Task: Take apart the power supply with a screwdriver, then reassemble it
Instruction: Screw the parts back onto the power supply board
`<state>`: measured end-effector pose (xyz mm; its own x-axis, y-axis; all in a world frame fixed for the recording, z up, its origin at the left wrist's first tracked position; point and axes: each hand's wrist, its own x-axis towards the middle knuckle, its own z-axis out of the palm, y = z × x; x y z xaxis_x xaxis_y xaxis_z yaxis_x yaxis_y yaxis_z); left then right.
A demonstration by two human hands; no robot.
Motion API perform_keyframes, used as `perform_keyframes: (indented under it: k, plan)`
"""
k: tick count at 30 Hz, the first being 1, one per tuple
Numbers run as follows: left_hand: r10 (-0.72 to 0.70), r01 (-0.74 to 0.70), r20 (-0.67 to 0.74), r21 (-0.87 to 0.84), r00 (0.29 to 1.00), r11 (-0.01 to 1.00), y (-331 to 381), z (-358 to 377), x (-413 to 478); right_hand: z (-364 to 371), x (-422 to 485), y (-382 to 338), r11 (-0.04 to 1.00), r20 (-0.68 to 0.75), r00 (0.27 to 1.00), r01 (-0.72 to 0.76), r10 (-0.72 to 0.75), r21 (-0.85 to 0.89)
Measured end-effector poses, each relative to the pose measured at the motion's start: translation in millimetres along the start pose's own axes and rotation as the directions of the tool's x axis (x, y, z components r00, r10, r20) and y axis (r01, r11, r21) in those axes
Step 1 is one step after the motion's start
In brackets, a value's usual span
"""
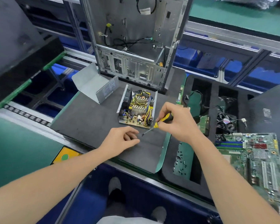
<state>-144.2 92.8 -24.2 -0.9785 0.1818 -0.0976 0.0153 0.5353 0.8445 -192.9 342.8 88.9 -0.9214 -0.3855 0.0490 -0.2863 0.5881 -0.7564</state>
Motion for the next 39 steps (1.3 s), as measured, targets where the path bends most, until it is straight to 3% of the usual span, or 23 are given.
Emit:
perform_keyframes:
  k: [11,19,24,30,39]
  plan:
    - [0.025,-0.028,-0.035,-0.076,0.999,0.997,3.4,7.0,14.3,13.3,-5.0,-6.8,0.998,-0.069,0.995,-0.064,0.065,0.025]
    - [0.053,-0.047,0.074,-0.081,0.996,0.996,-3.3,-3.5,34.9,32.6,-1.2,-14.1,0.981,-0.175,0.968,-0.169,0.183,0.09]
    - [0.028,-0.015,0.067,-0.184,0.997,0.983,-9.2,-2.4,41.5,54.7,-6.9,-10.8,0.924,-0.365,0.862,-0.254,0.351,0.287]
    - [0.014,0.003,0.091,-0.189,0.996,0.982,-14.0,3.1,46.1,87.9,-16.9,-7.2,0.888,-0.594,0.663,-0.294,0.456,0.353]
    - [0.084,-0.072,0.068,-0.156,0.994,0.985,-16.1,7.4,45.3,110.4,-18.8,-8.8,0.907,-0.644,0.647,-0.211,0.408,0.364]
